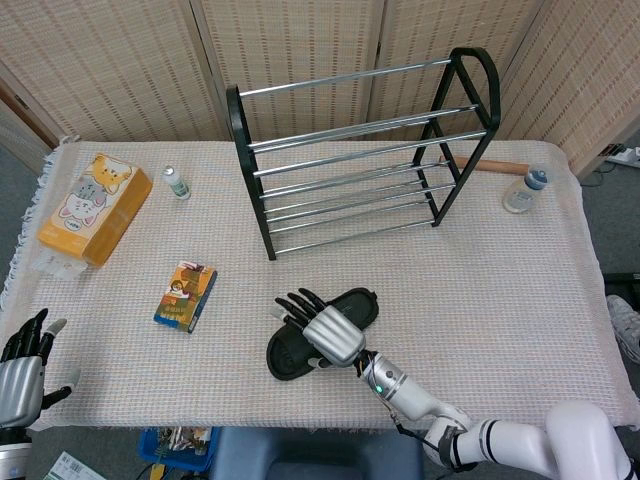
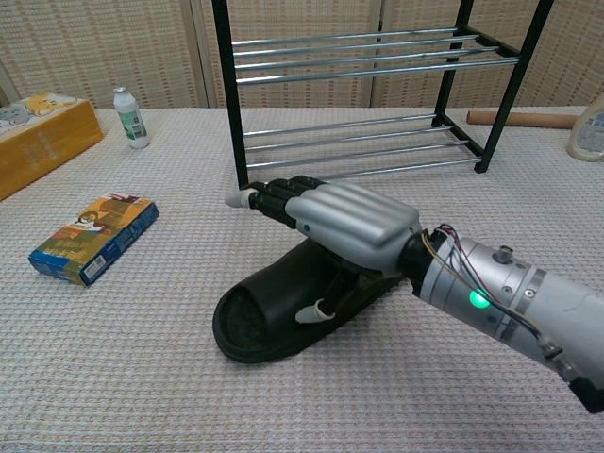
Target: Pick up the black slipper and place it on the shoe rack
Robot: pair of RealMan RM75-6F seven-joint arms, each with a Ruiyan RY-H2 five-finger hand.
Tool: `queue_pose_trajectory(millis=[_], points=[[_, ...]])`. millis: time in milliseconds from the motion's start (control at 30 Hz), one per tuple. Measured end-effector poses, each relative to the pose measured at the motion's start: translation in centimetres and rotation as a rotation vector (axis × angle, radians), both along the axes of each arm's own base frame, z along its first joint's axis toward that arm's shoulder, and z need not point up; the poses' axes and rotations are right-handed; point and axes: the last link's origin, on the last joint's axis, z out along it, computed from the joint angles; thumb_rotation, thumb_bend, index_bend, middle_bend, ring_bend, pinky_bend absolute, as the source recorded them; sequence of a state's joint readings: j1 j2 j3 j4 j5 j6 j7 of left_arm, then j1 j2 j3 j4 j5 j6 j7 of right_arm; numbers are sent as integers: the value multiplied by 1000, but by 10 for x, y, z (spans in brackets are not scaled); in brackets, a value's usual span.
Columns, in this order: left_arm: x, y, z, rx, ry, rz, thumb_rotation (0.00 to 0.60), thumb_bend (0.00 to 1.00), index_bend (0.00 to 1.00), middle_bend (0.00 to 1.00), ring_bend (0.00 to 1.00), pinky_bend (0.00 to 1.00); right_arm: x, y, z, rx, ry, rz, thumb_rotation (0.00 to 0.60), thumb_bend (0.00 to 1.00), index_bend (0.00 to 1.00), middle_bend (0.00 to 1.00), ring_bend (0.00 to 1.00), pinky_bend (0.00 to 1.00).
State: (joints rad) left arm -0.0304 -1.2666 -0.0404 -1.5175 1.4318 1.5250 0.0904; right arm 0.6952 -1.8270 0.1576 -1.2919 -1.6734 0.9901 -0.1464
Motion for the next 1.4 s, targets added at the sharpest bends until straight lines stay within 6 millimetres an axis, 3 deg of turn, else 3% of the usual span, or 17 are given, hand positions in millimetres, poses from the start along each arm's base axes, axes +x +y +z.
queue_pose_trajectory(millis=[200,533,933,1300,1400], points=[[-1,2,-2,-8,1,-3,600,323,162,0,0,151,-8,-10,23,-13,-13,-38,600,0,0,0,0,0],[2,10,-9,-26,-5,-19,600,323,162,0,0,151,-51,-37,79,7,154,-181,600,0,0,0,0,0],[-3,9,-11,-32,-11,-7,600,323,162,0,0,151,-57,-44,66,118,345,-239,600,0,0,0,0,0],[-5,8,-12,-37,-10,6,600,323,162,0,0,151,-53,-52,46,140,382,-234,600,4,0,0,0,0],[-5,8,-12,-39,-9,6,600,323,162,0,0,151,-52,-52,39,152,396,-232,600,48,0,7,0,0]])
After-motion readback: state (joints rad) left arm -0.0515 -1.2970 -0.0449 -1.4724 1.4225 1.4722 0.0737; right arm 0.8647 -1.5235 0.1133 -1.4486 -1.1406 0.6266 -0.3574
